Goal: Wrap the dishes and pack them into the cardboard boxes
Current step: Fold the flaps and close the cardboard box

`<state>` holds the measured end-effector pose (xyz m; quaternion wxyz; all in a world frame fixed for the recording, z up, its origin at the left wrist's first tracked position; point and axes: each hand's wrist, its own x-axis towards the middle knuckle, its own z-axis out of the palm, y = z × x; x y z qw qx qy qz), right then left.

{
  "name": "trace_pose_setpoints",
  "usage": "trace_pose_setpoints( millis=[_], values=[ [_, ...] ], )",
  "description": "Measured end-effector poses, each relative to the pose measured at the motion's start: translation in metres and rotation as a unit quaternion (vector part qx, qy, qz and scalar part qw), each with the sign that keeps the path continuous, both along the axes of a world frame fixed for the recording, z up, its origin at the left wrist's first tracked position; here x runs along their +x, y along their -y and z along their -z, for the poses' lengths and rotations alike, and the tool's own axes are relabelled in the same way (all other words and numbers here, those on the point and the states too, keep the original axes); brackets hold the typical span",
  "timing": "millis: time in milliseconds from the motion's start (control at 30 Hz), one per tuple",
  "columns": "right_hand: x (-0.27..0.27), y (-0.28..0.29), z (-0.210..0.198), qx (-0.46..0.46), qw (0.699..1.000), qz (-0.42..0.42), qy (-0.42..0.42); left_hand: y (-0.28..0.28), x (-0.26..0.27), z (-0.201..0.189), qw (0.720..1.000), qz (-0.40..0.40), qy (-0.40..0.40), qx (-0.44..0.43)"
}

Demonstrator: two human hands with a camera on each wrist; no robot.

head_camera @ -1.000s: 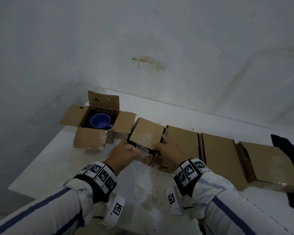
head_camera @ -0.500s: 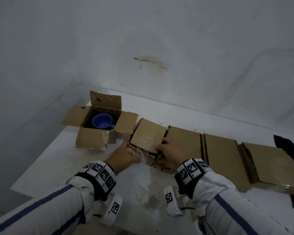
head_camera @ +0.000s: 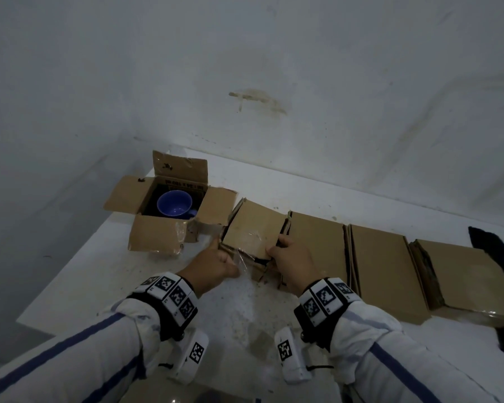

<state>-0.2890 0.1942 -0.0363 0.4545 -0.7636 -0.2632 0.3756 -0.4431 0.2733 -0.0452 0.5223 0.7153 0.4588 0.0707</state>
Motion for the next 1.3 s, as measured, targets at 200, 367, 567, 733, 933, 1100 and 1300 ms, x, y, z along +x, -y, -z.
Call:
trace_pose_setpoints(
  millis=[200, 367, 567, 733, 933, 1100, 1300],
  values=[
    [-0.004, 0.004, 0.009, 0.003, 0.998, 0.057, -0.024, 0.004, 0.000, -0.004, 1.000, -0.017, 0.020, -0.013],
    [0.007, 0.000, 0.000, -0.007, 0.999, 0.034, 0.024, 0.005, 0.012, -0.016, 0.999, -0.028, 0.009, -0.032],
    [0.024, -0.015, -0.042, 0.042, 0.998, 0.000, 0.055, -0.008, 0.036, -0.053, 0.992, -0.070, 0.031, -0.105],
    [0.030, -0.022, -0.047, -0.083, 0.968, -0.167, 0.171, -0.024, 0.047, -0.075, 0.970, -0.116, 0.082, -0.195],
    [0.022, -0.019, -0.029, -0.065, 0.933, -0.176, 0.308, -0.033, 0.060, -0.080, 0.964, -0.119, 0.078, -0.225],
    [0.016, -0.013, -0.028, 0.028, 0.924, -0.139, 0.355, -0.037, 0.064, -0.072, 0.967, -0.093, 0.081, -0.222],
    [0.021, -0.009, -0.026, 0.035, 0.924, -0.165, 0.343, -0.034, 0.063, -0.067, 0.969, -0.086, 0.081, -0.216]
  ],
)
